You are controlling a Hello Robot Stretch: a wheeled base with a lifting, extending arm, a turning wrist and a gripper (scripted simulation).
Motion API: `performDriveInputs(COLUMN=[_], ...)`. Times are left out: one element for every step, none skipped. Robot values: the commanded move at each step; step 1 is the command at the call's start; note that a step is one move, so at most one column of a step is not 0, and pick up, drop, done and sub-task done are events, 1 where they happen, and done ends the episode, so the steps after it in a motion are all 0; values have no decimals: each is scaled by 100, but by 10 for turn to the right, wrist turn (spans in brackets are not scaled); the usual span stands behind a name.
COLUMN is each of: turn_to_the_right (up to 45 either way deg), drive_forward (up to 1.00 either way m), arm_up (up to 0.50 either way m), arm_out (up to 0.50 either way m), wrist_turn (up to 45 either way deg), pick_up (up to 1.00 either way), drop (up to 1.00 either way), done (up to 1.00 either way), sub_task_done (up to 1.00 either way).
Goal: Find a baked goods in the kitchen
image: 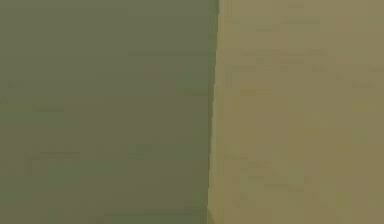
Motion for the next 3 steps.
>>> performDriveInputs(turn_to_the_right=[-450,-450,-210], drive_forward=[0,0,0], arm_up=[0,0,0], arm_out=[0,0,0], wrist_turn=[0,0,0], pick_up=[0,0,0], drop=[0,0,0], done=[0,0,0], sub_task_done=[0,0,0])
